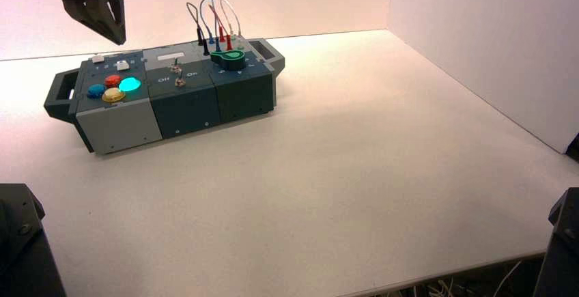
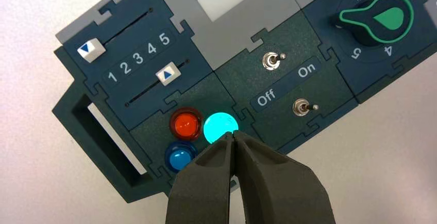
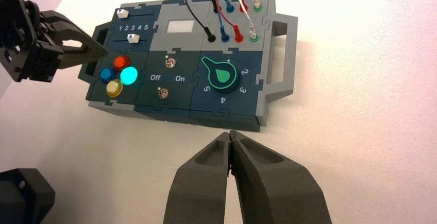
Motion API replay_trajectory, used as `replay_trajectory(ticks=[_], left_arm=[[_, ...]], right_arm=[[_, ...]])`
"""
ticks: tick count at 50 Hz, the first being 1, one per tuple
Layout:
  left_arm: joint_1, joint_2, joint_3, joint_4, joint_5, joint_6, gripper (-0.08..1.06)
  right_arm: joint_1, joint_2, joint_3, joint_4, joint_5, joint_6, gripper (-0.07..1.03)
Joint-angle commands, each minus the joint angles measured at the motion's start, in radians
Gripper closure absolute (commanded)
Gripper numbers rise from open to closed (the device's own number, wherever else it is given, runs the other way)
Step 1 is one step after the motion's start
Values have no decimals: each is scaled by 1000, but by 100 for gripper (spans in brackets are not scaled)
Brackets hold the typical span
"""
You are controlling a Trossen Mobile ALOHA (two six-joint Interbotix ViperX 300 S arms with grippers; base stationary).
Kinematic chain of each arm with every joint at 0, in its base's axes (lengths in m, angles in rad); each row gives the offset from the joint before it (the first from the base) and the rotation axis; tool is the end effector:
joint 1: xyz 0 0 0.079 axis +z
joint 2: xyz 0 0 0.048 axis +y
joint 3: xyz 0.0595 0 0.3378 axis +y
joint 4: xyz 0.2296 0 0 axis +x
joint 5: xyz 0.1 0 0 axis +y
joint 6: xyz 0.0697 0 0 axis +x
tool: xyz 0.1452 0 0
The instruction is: Push the green button with the left gripper.
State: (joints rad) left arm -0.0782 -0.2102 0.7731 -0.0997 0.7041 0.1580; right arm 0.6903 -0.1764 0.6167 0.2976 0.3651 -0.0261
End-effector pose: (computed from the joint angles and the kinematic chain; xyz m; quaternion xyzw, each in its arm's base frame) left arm 0.3290 -0.0397 0.0894 0.0370 0.5881 -0.0816 0.8038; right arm 0.3309 0.3025 0.1776 -0.0029 0.4109 0.3080 0.8581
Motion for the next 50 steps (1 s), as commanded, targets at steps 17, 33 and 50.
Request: replay_trajectory(ticks=[17,33,50], left_arm=[[5,-21,-23,-2,-3,5,101],[5,-37,-21,-2,-3,5,101],[5,-38,-23,-2,6,5,101]], right_arm=[[-20,-17,-17,3,6,0,98],[-46,-18,-14,2,6,-2,98],[-78,-25,-12,-5,25,-6,98]])
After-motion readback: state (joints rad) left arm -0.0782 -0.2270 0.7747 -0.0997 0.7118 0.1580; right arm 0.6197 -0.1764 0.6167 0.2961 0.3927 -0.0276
